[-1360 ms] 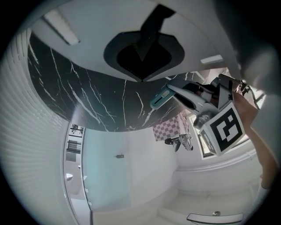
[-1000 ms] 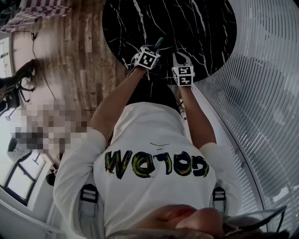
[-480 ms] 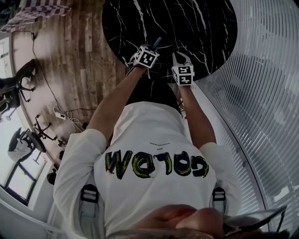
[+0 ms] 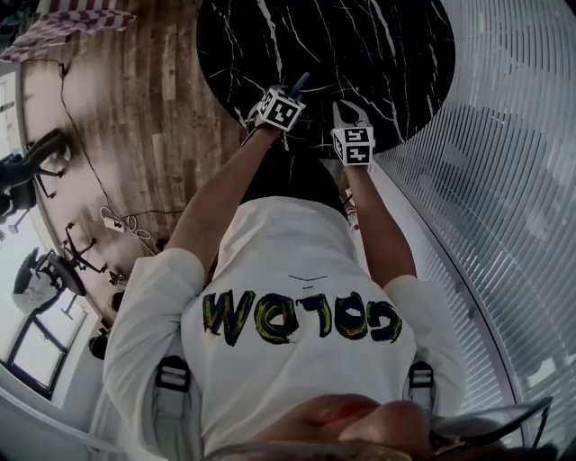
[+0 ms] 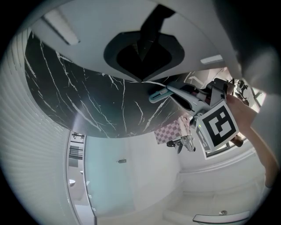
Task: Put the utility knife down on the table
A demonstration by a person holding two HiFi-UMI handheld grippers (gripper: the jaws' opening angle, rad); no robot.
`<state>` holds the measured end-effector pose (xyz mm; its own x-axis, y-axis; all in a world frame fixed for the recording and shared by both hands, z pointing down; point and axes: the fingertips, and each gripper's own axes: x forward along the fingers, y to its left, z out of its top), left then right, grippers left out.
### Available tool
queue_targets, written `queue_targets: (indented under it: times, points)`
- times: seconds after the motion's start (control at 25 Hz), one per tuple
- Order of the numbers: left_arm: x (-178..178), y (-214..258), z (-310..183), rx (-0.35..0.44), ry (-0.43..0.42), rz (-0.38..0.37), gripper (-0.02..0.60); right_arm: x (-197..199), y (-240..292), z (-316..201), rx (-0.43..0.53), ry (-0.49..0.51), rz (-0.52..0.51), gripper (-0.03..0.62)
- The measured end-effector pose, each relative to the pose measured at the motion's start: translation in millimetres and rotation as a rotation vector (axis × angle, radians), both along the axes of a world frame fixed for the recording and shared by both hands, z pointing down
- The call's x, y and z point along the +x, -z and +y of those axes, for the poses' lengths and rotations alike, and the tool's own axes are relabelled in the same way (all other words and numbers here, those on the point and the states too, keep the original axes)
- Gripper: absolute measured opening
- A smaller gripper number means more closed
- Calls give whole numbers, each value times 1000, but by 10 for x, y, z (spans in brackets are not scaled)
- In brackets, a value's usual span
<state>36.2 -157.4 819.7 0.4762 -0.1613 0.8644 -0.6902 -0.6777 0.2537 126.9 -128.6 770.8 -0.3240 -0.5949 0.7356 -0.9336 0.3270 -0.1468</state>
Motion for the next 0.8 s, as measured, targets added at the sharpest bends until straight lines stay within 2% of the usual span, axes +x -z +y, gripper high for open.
queue_targets:
  times: [0.28, 0.48, 0.6, 0.8]
  points:
    - [-78, -20, -9, 28, 1, -16, 132, 39, 99, 50, 20, -11, -5, 2]
    - [-198, 65, -38, 72, 18, -29, 133, 75, 330, 26, 65, -38, -33, 2]
    - [-188, 371, -27, 103, 39, 40, 133, 60, 622, 7, 107, -47, -65, 2]
    - [-70, 1273, -41, 247, 73, 217, 130, 40, 1214, -48, 190, -51, -123, 2]
